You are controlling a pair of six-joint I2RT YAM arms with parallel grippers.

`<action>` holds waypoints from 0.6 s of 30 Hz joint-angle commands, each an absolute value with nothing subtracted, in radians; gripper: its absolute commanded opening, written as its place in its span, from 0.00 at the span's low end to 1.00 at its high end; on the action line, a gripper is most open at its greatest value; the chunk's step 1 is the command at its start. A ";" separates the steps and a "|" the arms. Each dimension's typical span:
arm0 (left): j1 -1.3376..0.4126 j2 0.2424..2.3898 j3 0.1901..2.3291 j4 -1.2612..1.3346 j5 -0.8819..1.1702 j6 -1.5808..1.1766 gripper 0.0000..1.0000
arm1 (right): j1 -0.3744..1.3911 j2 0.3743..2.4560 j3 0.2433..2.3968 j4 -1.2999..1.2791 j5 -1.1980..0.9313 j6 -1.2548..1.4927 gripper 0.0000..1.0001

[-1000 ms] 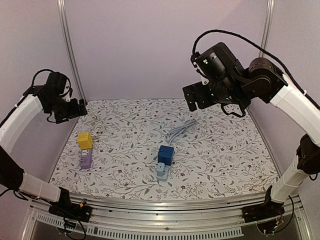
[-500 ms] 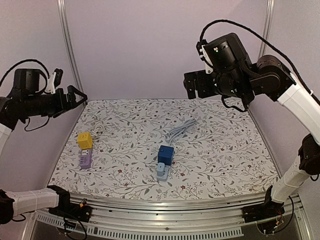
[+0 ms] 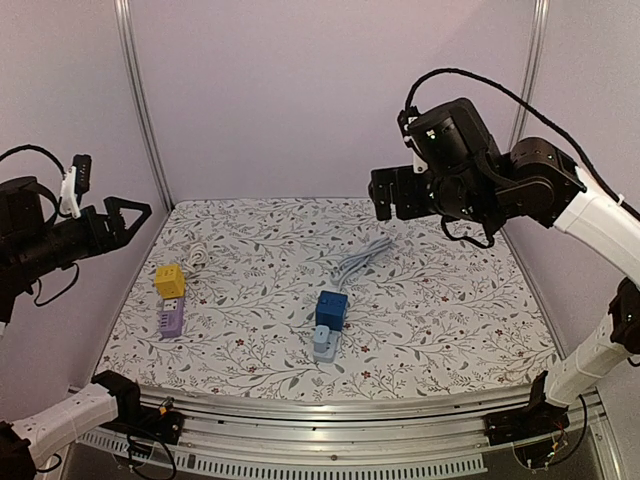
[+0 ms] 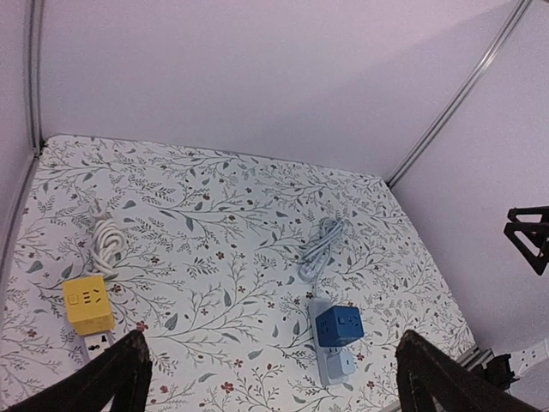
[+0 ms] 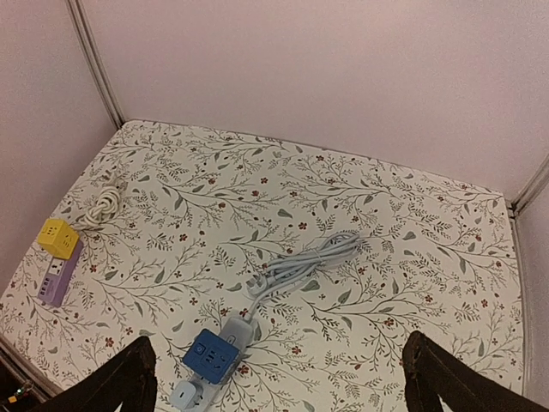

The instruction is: Insert the plug

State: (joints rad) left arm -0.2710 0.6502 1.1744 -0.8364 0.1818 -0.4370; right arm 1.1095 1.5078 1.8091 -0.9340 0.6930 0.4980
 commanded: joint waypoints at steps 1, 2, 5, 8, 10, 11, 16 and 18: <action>-0.282 0.645 1.179 -0.844 0.154 -0.411 1.00 | 1.104 1.465 1.771 -0.881 0.662 0.521 0.99; -0.282 0.645 1.182 -0.848 0.151 -0.408 1.00 | 1.104 1.462 1.766 -0.875 0.659 0.520 0.99; -0.282 0.641 1.182 -0.856 0.143 -0.406 1.00 | 1.104 1.460 1.762 -0.865 0.654 0.513 0.99; -0.282 0.630 1.176 -0.860 0.140 -0.408 0.99 | 1.103 1.462 1.762 -0.861 0.651 0.508 0.99; -0.282 0.624 1.171 -0.862 0.137 -0.409 1.00 | 1.103 1.460 1.762 -0.859 0.648 0.506 0.99; -0.282 0.623 1.171 -0.861 0.137 -0.409 1.00 | 1.104 1.457 1.761 -0.858 0.646 0.504 0.99; -0.282 0.631 1.185 -0.862 0.135 -0.414 1.00 | 1.104 1.444 1.756 -0.853 0.655 0.498 0.99; -0.282 0.636 1.194 -0.865 0.131 -0.415 1.00 | 1.103 1.441 1.756 -0.849 0.655 0.495 0.99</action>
